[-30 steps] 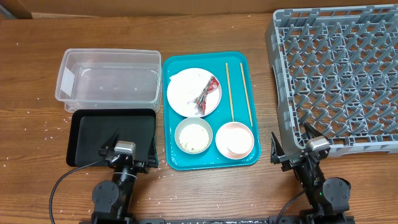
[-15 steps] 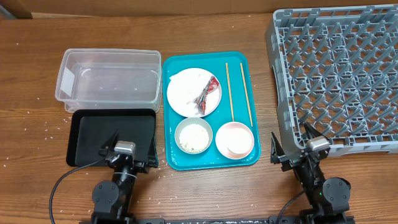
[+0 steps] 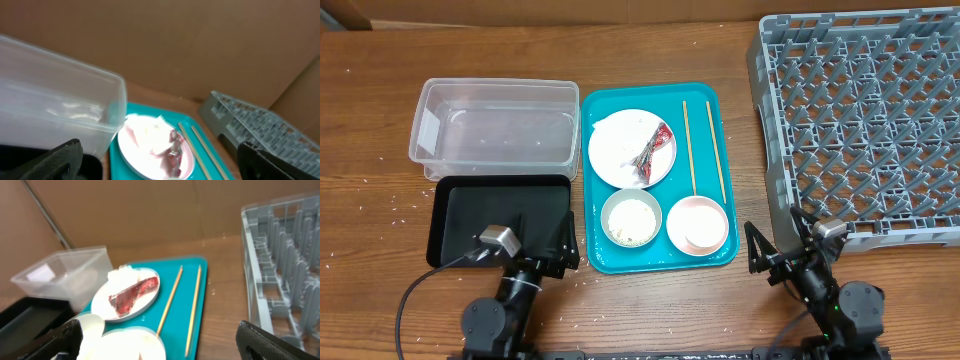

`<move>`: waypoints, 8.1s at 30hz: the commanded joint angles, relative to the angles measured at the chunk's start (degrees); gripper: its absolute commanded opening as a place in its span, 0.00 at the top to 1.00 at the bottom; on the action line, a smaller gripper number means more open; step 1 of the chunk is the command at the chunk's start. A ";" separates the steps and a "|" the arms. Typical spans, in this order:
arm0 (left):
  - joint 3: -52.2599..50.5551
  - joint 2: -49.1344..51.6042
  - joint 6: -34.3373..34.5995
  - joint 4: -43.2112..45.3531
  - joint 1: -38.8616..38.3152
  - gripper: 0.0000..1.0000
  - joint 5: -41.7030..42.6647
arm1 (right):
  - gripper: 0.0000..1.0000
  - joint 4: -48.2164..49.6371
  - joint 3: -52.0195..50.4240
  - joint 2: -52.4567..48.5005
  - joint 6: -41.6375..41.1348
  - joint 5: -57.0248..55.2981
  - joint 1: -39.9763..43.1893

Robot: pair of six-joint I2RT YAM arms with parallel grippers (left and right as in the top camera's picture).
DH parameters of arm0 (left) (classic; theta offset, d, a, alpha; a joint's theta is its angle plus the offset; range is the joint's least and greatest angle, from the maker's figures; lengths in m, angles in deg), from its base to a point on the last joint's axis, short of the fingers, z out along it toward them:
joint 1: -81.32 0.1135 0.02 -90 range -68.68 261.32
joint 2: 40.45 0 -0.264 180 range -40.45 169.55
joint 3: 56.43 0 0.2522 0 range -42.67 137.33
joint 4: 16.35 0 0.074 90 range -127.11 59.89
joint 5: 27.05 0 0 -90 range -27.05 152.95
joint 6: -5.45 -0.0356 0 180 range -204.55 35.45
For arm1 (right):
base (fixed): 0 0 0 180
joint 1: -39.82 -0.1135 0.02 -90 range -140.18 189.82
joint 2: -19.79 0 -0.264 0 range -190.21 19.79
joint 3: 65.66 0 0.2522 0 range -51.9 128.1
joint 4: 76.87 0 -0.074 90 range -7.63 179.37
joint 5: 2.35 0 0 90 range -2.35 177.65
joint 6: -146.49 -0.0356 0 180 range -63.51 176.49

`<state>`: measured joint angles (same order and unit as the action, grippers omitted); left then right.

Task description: Sort waste into correct bins and load items into the dishwasher

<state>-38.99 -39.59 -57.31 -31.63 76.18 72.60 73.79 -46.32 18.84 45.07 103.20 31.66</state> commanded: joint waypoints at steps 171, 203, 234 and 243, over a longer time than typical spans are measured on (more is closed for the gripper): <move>83.67 93.53 -3.08 -69.37 -26.80 0.27 -5.35 | 0.00 -61.59 82.62 -72.04 -0.31 10.69 16.81; 74.86 107.73 13.99 -54.31 -31.52 0.96 -9.92 | 0.00 -67.28 82.12 -67.52 -0.48 10.05 12.57; 57.35 85.29 -33.20 -66.86 23.87 0.96 53.24 | 0.00 -67.25 82.12 -67.52 -0.55 10.05 12.57; 53.42 86.64 -44.59 -69.99 33.97 0.96 64.52 | 0.00 -67.34 82.12 -67.52 -0.55 10.05 12.57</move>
<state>15.17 46.07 -95.18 -100.96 109.99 129.49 6.23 35.32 -49.01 44.20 112.92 44.60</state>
